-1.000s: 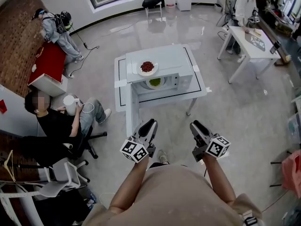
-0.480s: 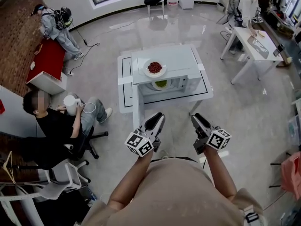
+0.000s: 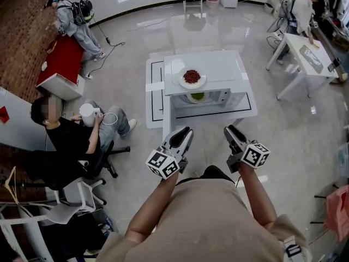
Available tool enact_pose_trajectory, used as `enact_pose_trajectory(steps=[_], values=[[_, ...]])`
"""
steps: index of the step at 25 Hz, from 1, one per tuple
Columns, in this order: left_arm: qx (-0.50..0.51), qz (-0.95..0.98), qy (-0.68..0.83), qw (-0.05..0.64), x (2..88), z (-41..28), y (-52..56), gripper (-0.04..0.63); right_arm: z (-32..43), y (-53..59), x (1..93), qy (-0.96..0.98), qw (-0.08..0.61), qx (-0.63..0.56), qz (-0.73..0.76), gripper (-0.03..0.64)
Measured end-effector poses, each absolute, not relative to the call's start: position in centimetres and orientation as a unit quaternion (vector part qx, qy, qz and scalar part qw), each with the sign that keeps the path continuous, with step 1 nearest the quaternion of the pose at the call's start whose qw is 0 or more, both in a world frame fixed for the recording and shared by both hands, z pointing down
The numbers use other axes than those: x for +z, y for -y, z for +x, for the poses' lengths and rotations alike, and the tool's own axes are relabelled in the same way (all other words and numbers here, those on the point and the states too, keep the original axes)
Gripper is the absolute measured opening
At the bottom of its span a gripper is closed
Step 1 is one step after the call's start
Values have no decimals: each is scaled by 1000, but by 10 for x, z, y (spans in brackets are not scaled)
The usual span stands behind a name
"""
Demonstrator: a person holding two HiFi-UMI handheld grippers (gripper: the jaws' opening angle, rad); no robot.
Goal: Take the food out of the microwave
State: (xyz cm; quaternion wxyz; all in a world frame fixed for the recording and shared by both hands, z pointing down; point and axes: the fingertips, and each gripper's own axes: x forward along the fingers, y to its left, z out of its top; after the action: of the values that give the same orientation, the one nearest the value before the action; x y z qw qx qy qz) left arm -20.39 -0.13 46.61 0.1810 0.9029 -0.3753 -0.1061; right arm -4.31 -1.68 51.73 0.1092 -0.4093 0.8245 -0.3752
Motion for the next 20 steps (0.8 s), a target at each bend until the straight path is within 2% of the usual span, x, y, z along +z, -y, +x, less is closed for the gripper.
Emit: enact_pose_trajectory(steps=[7, 20], values=[[-94, 891, 402, 191, 482, -203, 17, 52, -31, 38, 536, -822, 88, -393, -402, 138], [-41, 856, 466, 219, 505, -173, 81, 51, -25, 138, 626, -805, -15, -451, -385, 140]])
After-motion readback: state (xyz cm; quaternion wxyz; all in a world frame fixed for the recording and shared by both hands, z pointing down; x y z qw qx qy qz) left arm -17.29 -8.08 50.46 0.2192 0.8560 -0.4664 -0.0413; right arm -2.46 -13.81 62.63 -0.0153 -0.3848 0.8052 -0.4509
